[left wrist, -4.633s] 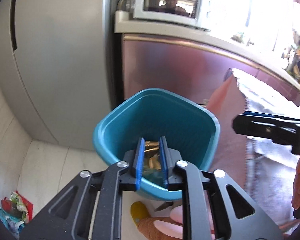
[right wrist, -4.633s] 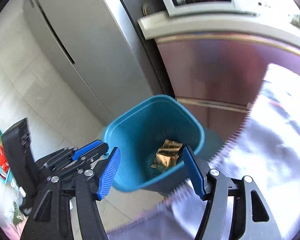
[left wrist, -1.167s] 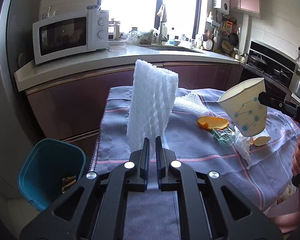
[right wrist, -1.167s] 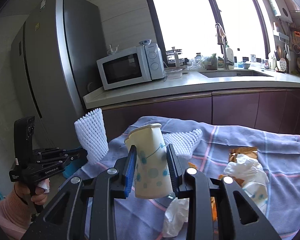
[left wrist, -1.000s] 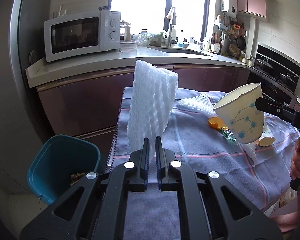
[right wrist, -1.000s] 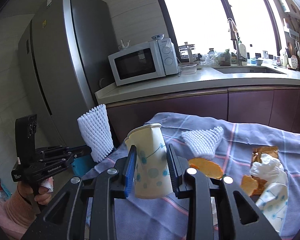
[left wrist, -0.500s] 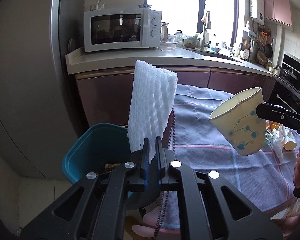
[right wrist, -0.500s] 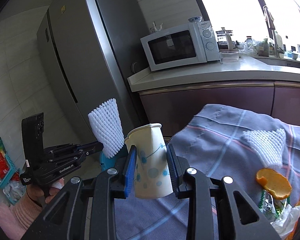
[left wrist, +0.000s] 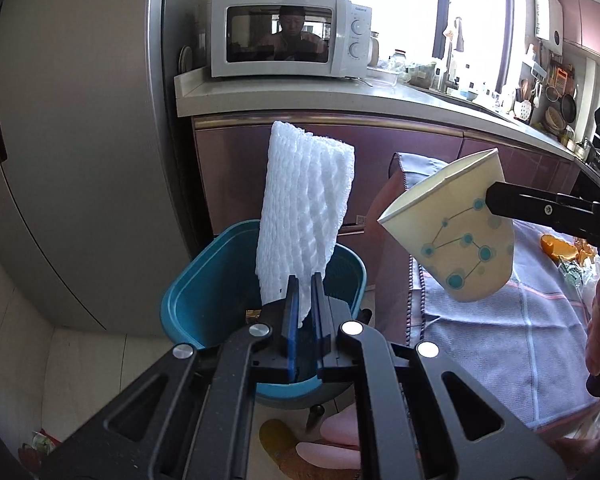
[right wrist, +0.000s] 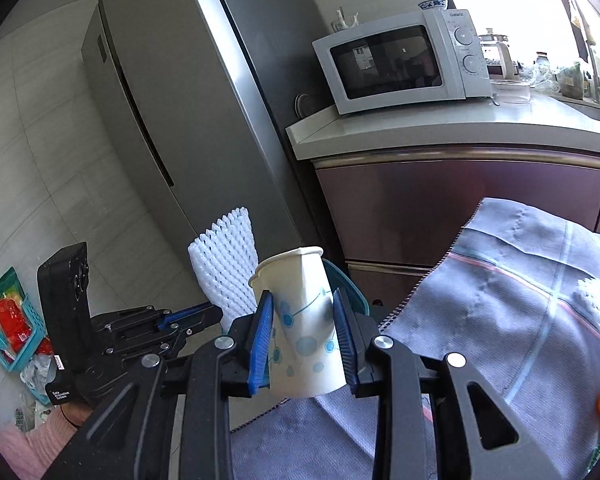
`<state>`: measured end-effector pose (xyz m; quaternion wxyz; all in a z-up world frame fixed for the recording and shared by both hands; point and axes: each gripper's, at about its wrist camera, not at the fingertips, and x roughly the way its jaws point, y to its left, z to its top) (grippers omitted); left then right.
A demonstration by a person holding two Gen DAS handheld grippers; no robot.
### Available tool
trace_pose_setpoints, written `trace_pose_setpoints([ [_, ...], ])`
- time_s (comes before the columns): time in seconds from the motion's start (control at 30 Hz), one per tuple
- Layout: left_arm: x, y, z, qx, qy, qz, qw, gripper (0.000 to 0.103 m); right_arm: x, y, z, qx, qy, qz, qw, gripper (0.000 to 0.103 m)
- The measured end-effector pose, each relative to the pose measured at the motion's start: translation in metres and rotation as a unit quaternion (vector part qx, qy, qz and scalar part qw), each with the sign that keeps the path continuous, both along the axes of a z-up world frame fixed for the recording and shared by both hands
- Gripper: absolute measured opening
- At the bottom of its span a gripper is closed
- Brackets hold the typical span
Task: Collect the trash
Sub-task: 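Open both tools over the teal bin to drop the net and cup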
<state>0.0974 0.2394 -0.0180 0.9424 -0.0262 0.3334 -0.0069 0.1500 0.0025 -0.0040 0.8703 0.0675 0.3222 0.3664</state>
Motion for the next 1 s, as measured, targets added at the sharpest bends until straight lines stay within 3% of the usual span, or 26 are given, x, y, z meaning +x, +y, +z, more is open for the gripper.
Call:
trace_pose_setpoints([
  [0.4,0.018,0.018,-0.027,-0.005,0.025,0.021,0.9995,0.007,0.035,0.045,-0.023,-0.017,0.042,0.013,0.999,0.029],
  [1.0,0.047,0.024,-0.066,-0.014,0.071,0.033,0.9968,0.007,0.071,0.102,-0.066,-0.084,0.100,0.024,0.991,0.030],
])
